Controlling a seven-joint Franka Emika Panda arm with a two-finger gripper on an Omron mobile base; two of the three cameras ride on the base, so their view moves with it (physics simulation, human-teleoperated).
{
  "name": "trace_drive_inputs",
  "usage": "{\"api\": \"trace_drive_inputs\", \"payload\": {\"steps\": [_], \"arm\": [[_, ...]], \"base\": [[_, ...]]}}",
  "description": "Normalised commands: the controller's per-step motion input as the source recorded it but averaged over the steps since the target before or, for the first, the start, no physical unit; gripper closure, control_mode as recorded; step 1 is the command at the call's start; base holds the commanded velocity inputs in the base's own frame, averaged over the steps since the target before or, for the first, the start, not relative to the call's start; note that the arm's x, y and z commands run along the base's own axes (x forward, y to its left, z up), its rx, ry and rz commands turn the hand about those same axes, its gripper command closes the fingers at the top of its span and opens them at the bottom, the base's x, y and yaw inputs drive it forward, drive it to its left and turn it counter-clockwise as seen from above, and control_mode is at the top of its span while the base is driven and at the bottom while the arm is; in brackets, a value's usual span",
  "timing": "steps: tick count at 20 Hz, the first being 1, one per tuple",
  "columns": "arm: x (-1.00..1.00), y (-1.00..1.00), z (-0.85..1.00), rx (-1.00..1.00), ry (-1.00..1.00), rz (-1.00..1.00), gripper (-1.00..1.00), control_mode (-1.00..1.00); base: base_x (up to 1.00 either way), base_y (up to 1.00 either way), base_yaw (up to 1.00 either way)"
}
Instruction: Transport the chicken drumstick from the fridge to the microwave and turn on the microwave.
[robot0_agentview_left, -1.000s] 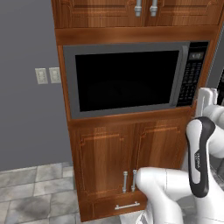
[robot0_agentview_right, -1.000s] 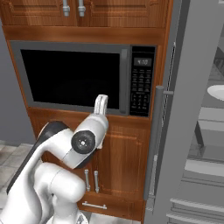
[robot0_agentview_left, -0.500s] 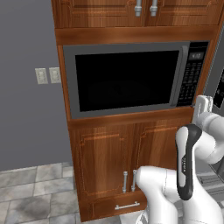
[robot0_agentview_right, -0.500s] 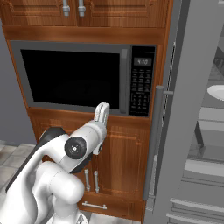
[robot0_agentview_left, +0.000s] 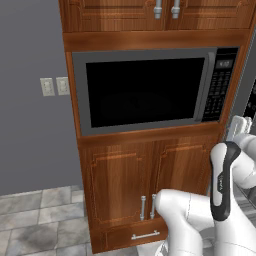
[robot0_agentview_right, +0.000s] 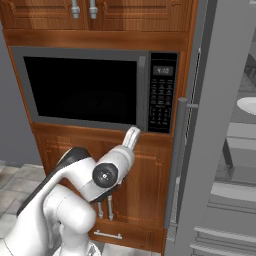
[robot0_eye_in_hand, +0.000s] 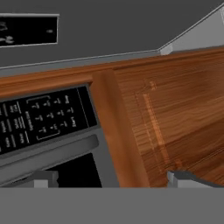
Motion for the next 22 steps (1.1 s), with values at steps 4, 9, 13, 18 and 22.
{"api": "trace_drive_inputs", "payload": {"steps": [4, 9, 13, 18, 22], "arm": [[0.0, -0.23, -0.2, 0.14, 0.0, 0.11, -1.0, -1.0], [0.1, 0.07, -0.12, 0.03, -0.03, 0.08, -1.0, -1.0], [0.13, 0.27, -0.05, 0.0, -0.06, 0.0, -1.0, -1.0], [0.22, 0.2, -0.05, -0.01, -0.04, 0.0, -1.0, -1.0], [0.36, 0.06, -0.08, 0.0, 0.0, 0.0, -1.0, -1.0]], "base": [[0.0, 0.0, 0.0], [0.0, 0.0, 0.0], [0.0, 0.0, 0.0], [0.0, 0.0, 0.0], [0.0, 0.0, 0.0]]}}
